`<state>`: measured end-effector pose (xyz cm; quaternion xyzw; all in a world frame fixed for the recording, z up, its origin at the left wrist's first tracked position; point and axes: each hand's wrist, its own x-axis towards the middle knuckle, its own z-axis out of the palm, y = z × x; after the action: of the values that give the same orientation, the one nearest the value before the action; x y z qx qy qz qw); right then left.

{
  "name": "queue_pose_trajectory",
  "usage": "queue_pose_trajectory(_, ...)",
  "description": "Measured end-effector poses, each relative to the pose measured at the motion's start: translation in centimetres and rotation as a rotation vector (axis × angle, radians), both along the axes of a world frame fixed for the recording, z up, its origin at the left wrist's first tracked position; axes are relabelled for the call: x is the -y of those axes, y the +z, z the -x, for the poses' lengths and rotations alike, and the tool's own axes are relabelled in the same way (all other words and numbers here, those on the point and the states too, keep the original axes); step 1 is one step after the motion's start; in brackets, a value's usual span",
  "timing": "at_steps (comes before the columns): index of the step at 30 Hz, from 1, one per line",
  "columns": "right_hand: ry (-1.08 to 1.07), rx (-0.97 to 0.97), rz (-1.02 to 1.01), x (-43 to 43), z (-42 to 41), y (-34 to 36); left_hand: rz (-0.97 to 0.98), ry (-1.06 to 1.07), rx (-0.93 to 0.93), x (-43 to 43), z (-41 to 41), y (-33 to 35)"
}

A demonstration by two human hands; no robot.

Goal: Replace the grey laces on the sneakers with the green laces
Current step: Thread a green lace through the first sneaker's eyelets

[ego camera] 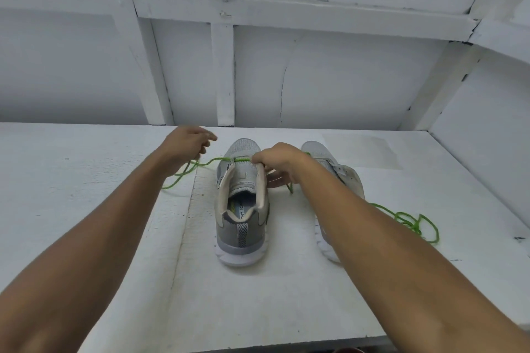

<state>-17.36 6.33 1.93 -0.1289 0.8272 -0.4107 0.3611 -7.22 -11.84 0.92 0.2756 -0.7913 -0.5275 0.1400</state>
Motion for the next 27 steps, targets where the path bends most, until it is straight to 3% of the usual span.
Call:
queue_pose_trajectory(4, -0.044, -0.023, 0.044, -0.2, 0.2, -0.7, 0.153, -0.147, 0.022, -2.4, 1.3, -0.3)
queue_pose_trajectory(14, -0.156, 0.111, 0.125, -0.8, -0.1, -2.1, 0.168, -0.167, 0.160, -4.3, 3.4, -2.3)
queue_pose_trajectory(27, -0.166, 0.120, 0.140, -0.9, -0.2, -2.2, 0.220, -0.167, 0.195, -5.0, 3.7, -2.1)
